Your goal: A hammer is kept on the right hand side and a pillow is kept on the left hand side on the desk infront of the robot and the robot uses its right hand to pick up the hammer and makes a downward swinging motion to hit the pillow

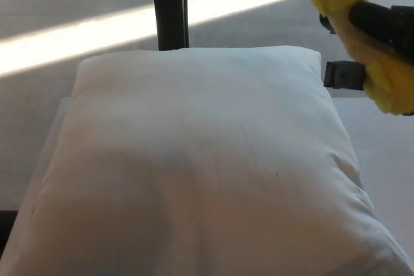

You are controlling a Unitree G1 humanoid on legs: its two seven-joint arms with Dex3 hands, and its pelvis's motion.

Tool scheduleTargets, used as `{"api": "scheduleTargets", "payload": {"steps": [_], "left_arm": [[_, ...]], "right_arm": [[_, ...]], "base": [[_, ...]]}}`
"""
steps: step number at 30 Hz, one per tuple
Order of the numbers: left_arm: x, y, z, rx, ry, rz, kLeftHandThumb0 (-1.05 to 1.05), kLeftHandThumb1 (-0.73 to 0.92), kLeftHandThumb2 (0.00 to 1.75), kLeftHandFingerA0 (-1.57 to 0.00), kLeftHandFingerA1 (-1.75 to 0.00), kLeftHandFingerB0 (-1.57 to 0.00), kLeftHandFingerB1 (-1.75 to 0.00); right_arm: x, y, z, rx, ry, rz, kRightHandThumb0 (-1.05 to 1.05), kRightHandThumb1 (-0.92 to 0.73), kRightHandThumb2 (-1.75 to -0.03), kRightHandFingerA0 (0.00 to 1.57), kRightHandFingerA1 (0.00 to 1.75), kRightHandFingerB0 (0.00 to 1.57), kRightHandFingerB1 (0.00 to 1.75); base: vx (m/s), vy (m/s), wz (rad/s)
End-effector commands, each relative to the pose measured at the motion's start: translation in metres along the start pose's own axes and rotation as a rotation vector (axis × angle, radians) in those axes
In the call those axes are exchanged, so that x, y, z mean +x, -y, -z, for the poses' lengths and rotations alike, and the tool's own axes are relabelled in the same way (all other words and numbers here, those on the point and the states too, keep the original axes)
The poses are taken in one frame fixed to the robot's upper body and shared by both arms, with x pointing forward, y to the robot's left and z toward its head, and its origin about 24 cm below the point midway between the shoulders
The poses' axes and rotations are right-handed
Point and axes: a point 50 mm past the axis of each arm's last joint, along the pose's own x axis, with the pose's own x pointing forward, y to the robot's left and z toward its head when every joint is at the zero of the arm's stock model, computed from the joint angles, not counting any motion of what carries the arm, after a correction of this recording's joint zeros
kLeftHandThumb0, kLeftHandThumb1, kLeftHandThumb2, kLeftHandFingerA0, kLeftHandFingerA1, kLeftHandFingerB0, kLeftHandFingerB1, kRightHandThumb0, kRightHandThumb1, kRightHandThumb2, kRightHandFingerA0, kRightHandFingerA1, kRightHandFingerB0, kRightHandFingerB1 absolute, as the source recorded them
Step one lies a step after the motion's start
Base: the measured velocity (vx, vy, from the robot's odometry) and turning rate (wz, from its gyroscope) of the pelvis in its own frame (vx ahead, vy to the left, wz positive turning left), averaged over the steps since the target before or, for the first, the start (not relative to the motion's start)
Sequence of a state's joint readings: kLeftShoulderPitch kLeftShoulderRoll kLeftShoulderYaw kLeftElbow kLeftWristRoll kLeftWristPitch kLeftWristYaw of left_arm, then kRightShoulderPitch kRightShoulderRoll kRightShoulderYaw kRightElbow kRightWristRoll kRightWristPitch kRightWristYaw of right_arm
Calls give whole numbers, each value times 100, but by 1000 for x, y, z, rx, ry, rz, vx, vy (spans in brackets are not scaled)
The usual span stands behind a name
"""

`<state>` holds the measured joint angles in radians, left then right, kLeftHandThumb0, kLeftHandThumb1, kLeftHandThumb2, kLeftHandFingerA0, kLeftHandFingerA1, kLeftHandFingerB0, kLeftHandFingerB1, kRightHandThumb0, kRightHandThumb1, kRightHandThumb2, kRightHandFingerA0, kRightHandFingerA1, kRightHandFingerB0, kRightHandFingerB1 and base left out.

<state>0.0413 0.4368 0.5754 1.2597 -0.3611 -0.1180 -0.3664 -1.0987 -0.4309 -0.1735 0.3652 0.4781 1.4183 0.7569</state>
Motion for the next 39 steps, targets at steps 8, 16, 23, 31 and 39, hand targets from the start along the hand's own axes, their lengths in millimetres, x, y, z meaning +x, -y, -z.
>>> {"api": "scheduleTargets", "payload": {"steps": [8, 16, 23, 31, 39], "left_arm": [[1, -2, -13, 22, 36, -1, -67, 78, 64, -60, -54, -48, -41], [2, -1, -15, 24, 45, 2, -68, 78, 63, -61, -54, -49, -42], [2, -2, -17, 43, 46, -6, -70, 77, 63, -61, -52, -49, -41], [1, -3, -15, 55, 38, -6, -68, 78, 63, -62, -52, -51, -41], [0, -4, -13, 41, 31, -4, -68, 77, 63, -60, -52, -49, -42]], "right_arm": [[39, 24, 76, -52, -264, 25, -37, -61, -104, 100, 175, 81, 168], [43, 59, 123, 30, -447, 172, -32, -52, -123, 105, 175, 73, 173], [36, 90, 174, 41, -613, 361, -31, -64, -111, 104, 175, 69, 163], [43, 89, 186, 54, -626, 367, -31, -60, -114, 107, 175, 73, 168], [52, 83, 182, 28, -628, 370, -30, -59, -118, 110, 175, 74, 175]], "base": [[0, 0, 0], [0, 0, 0], [0, 0, 0], [0, 0, 0], [0, 0, 0]]}}
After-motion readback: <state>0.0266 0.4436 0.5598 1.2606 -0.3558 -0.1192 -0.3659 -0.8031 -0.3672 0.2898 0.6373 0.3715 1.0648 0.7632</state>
